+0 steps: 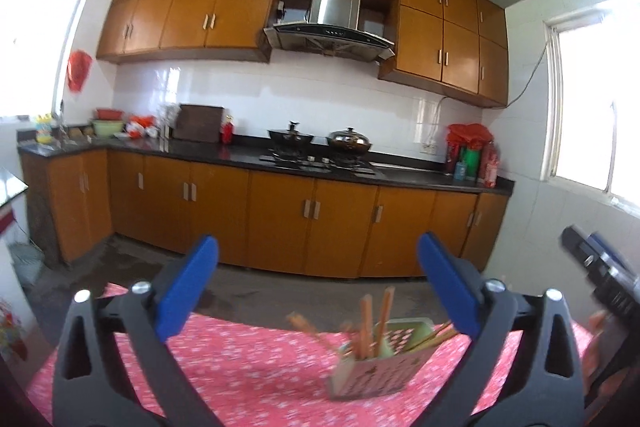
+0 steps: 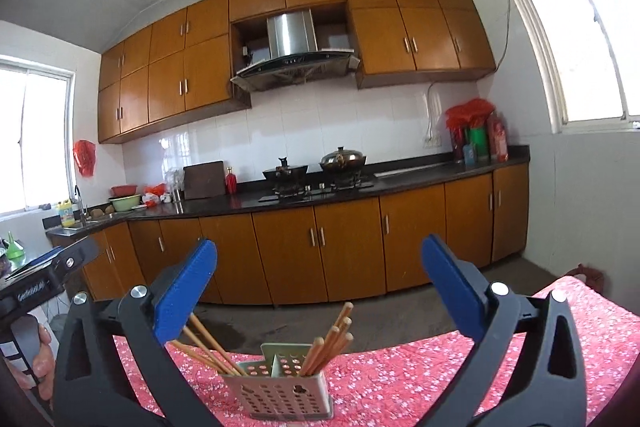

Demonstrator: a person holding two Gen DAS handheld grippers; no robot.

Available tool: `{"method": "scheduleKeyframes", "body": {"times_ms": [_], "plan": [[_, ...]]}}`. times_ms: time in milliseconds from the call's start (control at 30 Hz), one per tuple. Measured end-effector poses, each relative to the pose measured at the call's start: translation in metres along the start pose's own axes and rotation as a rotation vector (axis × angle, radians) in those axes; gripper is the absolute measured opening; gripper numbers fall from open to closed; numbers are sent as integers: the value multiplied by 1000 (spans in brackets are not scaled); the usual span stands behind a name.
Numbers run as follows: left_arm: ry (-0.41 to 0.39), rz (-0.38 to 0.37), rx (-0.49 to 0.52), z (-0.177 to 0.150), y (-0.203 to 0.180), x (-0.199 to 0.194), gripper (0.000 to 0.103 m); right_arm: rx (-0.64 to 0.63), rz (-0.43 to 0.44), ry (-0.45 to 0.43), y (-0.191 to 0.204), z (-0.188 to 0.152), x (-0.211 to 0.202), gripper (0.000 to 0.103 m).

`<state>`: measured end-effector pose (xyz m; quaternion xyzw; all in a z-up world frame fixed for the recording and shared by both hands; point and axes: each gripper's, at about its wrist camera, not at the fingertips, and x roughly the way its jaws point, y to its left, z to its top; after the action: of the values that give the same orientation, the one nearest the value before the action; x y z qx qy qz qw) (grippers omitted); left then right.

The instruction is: Organize utensils

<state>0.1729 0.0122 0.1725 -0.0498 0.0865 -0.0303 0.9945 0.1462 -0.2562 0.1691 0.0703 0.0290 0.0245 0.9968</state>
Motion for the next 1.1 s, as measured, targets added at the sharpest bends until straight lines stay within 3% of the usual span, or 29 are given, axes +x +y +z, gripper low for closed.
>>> {"method": "scheduleKeyframes", "body": {"times_ms": [133, 300, 400, 633, 800, 1100], "plan": [[20, 58, 39, -20, 10, -36, 99, -33, -30, 68, 9, -12, -19, 101], [59, 57, 40, -59, 19, -75, 99, -89, -75, 114, 27, -45, -49, 101], [70, 71, 49, -84, 23, -94, 99, -103, -61, 129, 32, -70, -66, 101], [33, 105, 179, -132, 8, -134, 99, -53, -23, 157, 24, -110, -96, 101], [44, 75, 206, -149, -4, -142, 99, -40, -27, 219, 19, -131, -104, 101], [140, 72, 148, -169, 3, -133, 99, -7, -48, 288, 14, -158, -113, 101]]}}
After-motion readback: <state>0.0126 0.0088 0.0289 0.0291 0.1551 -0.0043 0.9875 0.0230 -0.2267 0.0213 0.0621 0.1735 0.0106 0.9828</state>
